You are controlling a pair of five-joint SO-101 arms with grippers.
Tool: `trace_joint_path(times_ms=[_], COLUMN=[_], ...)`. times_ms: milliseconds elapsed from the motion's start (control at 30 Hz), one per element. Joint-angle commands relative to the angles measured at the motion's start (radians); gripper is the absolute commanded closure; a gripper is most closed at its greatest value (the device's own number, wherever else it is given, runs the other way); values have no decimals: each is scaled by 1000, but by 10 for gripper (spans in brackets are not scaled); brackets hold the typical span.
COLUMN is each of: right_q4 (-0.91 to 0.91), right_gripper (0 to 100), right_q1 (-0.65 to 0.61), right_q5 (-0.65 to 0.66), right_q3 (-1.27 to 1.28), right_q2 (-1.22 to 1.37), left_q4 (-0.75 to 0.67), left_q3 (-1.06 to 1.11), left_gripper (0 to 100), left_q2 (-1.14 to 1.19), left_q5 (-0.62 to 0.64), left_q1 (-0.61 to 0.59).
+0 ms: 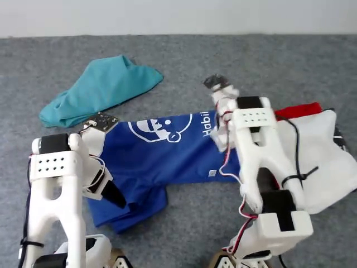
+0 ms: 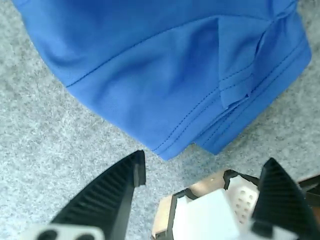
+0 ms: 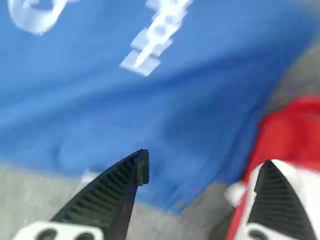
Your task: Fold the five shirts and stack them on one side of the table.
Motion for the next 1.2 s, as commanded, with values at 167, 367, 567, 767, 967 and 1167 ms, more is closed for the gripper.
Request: trace_joint_path(times_ms=[167,367,567,767,967,1167], right_q4=[185,-67,-260,-348,-305,-70], right_gripper=[660,660,660,660,660,660], right_q1=[42,125,209,240,237,156], right_q5=[17,18,20,18,18,12], right_q3=[-68,-25,-28,-48,-138,-224], right_q2=[-79,16,151,202,200,143], left_q4=[12,14,14,14,14,14], left_q3=[1,1,1,1,1,1], left_gripper=[650,650,650,650,650,650], left_q2=[-26,-26,-26,-26,-28,-28], left_q5=[-12,-12,-12,-12,-12,-11], left_q1=[0,-2,-3,0,-2,-2])
